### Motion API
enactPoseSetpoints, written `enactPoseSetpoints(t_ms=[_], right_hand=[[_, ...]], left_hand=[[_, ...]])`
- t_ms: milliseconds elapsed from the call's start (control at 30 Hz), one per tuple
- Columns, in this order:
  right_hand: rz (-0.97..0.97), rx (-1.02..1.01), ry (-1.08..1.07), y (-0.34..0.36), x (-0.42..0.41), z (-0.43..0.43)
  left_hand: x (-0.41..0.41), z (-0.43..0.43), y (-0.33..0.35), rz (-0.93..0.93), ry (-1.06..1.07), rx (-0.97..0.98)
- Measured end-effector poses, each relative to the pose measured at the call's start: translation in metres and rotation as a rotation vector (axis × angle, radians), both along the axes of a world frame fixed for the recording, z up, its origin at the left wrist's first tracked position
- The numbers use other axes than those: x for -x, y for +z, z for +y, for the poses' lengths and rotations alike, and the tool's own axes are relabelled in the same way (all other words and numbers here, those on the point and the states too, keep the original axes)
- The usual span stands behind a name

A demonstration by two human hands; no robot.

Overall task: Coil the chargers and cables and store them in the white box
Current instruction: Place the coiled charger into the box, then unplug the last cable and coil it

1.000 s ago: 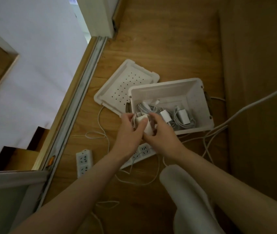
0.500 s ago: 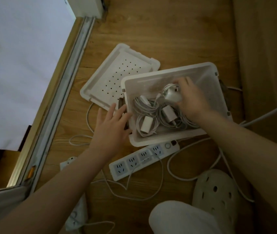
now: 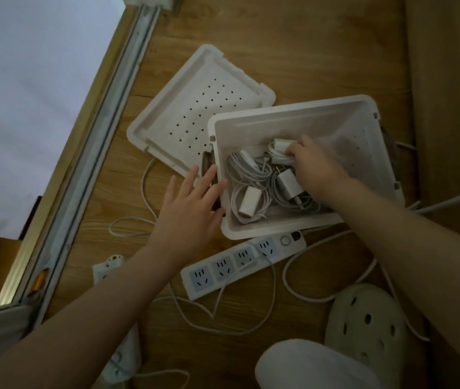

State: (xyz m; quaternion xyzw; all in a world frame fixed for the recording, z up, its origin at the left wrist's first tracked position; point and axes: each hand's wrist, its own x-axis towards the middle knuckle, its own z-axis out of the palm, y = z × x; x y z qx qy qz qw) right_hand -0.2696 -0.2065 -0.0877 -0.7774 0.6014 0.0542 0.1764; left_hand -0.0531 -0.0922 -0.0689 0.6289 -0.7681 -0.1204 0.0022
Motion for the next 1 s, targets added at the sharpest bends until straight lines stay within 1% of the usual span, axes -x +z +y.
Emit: enactPoseSetpoints(t_ms=[100, 200, 267, 300, 367, 433, 467, 533, 600, 667, 733, 767, 800, 867, 933, 1000], right_hand=[[-0.048, 0.001, -0.113, -0.002, -0.005, 0.003], [-0.156, -0.029, -0.257, 0.006, -0.015, 0.008], [-0.228, 0.022, -0.251, 0.014, -0.028, 0.015], [-0.279, 0.072, -0.212, 0.017, -0.036, 0.022], [-0.447, 0.148, -0.106, 0.027, -0.058, 0.04], [-0.613, 0.212, 0.055, 0.036, -0.088, 0.064], [-0.676, 0.216, 0.133, 0.039, -0.102, 0.077], [-0.755, 0.151, 0.292, 0.04, -0.126, 0.102], [-0.754, -0.021, 0.432, 0.034, -0.151, 0.128], [-0.682, -0.288, 0.477, 0.024, -0.175, 0.152], [-0.593, -0.511, 0.539, 0.006, -0.192, 0.173], [-0.551, -0.571, 0.601, -0.004, -0.2, 0.183], [-0.518, -0.607, 0.664, -0.013, -0.208, 0.192], [-0.474, -0.614, 0.753, -0.027, -0.215, 0.205], [-0.466, -0.552, 0.814, -0.039, -0.222, 0.216], [-0.477, -0.518, 0.823, -0.044, -0.225, 0.217]], left_hand=[[0.003, 0.0, -0.002, 0.014, -0.001, 0.021], [0.006, -0.001, -0.001, 0.034, -0.001, 0.021], [0.003, -0.002, 0.0, 0.074, -0.003, 0.015], [-0.001, -0.002, 0.002, 0.1, -0.004, 0.01], [-0.014, 0.0, 0.009, 0.171, 0.014, 0.024], [-0.039, 0.009, 0.019, 0.266, 0.09, 0.06], [-0.054, 0.016, 0.022, 0.307, 0.136, 0.086], [-0.088, 0.034, 0.026, 0.378, 0.24, 0.107], [-0.125, 0.058, 0.023, 0.415, 0.35, 0.085], [-0.158, 0.085, 0.014, 0.408, 0.449, 0.03], [-0.183, 0.112, -0.002, 0.374, 0.461, -0.075], [-0.192, 0.126, -0.011, 0.362, 0.422, -0.144], [-0.198, 0.14, -0.02, 0.362, 0.352, -0.212], [-0.202, 0.162, -0.038, 0.358, 0.191, -0.328], [-0.199, 0.177, -0.05, 0.309, 0.151, -0.405], [-0.196, 0.183, -0.057, 0.249, 0.162, -0.431]])
